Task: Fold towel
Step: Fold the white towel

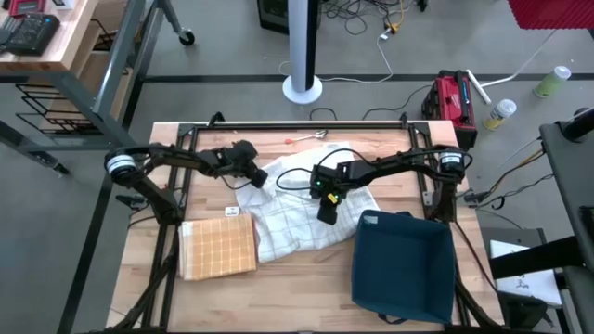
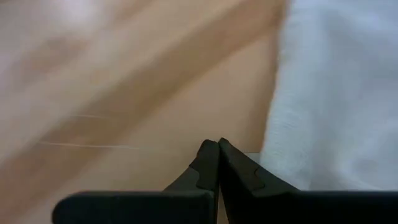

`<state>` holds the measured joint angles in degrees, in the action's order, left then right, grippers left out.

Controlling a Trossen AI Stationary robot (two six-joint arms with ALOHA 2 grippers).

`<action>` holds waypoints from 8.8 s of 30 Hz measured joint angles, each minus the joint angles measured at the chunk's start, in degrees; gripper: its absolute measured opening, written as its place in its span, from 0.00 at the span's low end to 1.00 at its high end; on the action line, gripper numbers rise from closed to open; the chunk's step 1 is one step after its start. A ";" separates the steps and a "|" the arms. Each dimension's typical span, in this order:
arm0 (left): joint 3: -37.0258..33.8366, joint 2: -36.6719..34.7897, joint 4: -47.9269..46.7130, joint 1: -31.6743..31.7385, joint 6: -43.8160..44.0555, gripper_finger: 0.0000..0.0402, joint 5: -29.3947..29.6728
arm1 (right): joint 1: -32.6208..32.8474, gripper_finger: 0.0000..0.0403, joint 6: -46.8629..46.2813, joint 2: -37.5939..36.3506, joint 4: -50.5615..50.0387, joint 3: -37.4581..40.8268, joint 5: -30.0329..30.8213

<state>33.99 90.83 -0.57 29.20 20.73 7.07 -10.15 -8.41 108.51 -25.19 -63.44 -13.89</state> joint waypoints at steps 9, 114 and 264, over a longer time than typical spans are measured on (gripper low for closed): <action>-0.56 -0.78 3.60 -1.76 8.84 0.00 -17.35 | 0.00 0.00 0.03 0.00 0.13 0.02 0.00; 3.37 -18.92 -25.77 -8.92 10.75 0.00 21.11 | 0.00 0.00 0.02 0.19 8.12 0.48 0.33; 10.05 -13.02 -50.32 -23.19 40.87 0.00 31.06 | 0.04 0.00 3.17 0.68 9.68 -1.42 -0.01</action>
<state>44.05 77.81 -50.90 6.01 61.60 38.13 -10.11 -5.25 109.19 -15.51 -64.86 -13.90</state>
